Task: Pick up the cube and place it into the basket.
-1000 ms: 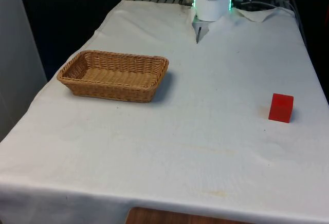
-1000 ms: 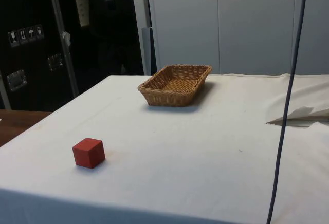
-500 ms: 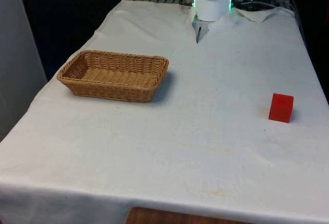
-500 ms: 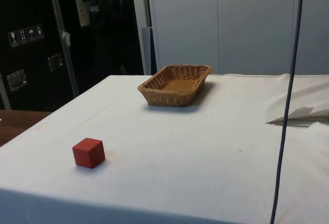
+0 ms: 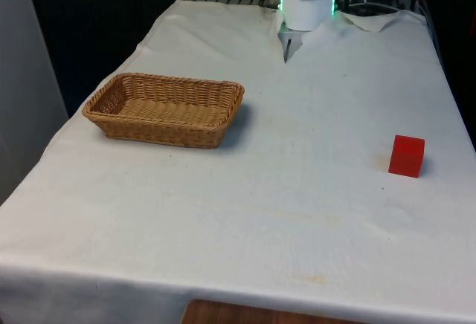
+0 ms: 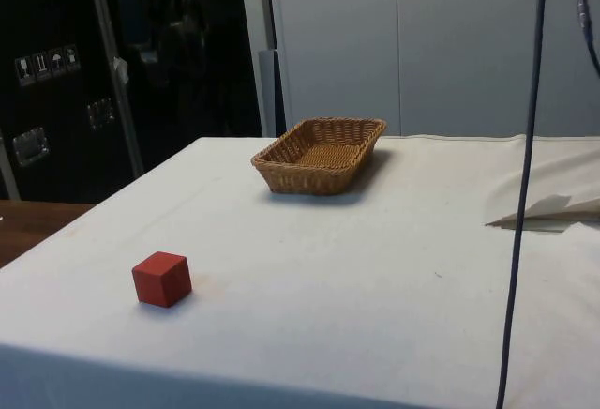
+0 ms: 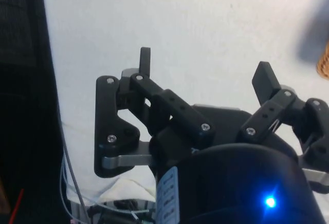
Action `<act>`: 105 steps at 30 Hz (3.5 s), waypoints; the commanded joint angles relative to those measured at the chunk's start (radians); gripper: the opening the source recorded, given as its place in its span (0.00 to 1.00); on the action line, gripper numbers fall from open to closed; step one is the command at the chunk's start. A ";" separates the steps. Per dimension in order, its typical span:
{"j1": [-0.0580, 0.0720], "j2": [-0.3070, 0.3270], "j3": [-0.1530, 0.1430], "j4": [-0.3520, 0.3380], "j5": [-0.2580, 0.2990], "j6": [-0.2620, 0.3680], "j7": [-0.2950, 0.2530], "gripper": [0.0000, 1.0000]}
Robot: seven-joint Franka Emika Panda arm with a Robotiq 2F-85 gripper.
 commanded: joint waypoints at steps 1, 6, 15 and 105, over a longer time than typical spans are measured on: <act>0.000 0.007 0.003 0.002 -0.001 0.006 0.004 1.00; 0.006 0.048 0.018 0.020 -0.011 0.034 0.035 1.00; 0.013 0.120 0.046 0.044 -0.020 0.090 0.077 1.00; 0.057 0.492 0.093 0.076 -0.386 0.407 0.498 0.08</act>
